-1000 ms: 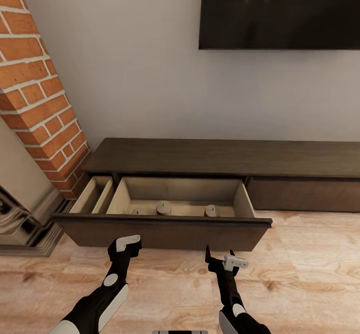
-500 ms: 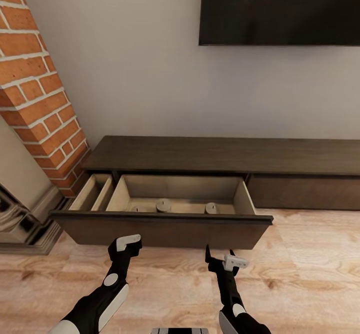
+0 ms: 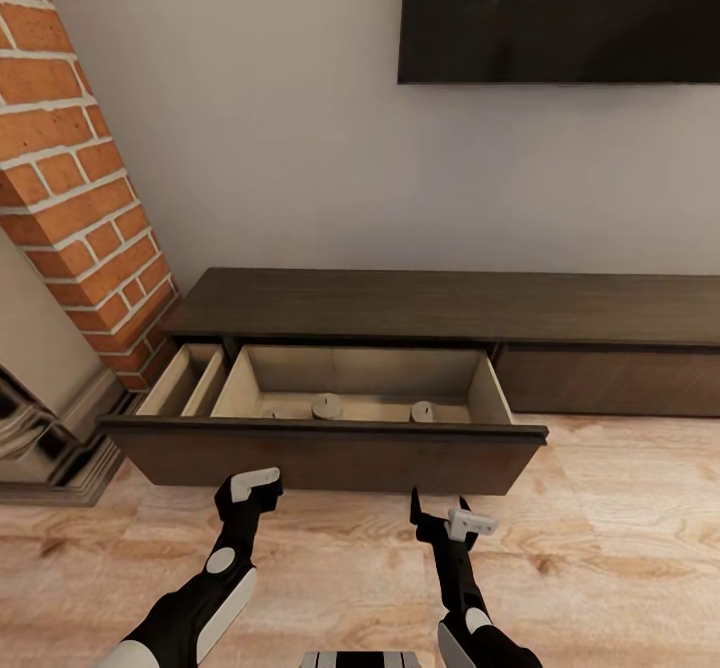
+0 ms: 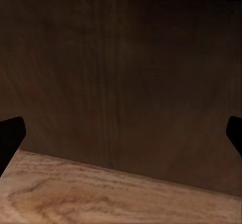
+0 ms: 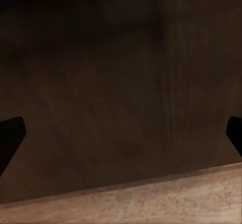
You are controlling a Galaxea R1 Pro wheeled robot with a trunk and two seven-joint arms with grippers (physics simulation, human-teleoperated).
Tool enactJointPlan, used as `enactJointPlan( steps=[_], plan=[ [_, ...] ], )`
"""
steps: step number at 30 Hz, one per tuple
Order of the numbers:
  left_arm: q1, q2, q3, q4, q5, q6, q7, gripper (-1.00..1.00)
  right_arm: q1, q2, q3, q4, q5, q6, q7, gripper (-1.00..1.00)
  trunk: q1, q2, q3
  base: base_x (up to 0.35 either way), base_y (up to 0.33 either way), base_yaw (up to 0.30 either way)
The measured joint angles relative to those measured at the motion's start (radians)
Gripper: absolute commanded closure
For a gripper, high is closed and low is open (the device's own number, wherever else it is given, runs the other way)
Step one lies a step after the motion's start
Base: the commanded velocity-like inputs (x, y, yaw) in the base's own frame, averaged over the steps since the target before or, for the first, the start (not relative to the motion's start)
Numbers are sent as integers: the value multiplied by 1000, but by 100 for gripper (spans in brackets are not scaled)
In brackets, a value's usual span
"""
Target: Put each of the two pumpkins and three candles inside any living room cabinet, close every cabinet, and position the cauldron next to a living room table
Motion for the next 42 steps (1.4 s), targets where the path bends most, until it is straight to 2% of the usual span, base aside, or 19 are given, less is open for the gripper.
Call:
enactJointPlan(
  steps=[7, 14, 26, 37, 42],
  plan=[
    [1, 0, -9, 3, -4, -17, 0, -100, 0, 0, -1, 0, -1, -48, 23, -100, 0, 0, 0, 15, 0, 0],
    [1, 0, -21, 4, -29, -18, 0, -100, 0, 0, -1, 0, -1, -53, 24, -100, 0, 0, 0, 18, 0, 0],
    [1, 0, -24, 5, -30, -18, -3, -100, 0, 1, -1, 0, -1, -53, 24, -100, 0, 0, 0, 134, 54, 0],
    [2, 0, -28, 6, -31, -18, -13, -100, 0, 8, 0, 1, -5, -51, 23, -100, 0, 0, 0, 16, 6, 0],
    [2, 1, -57, 9, -32, -18, -14, -100, 0, 12, -1, 1, -4, -41, 5, -100, 0, 0, 0, 0, 0, 0]
  ],
)
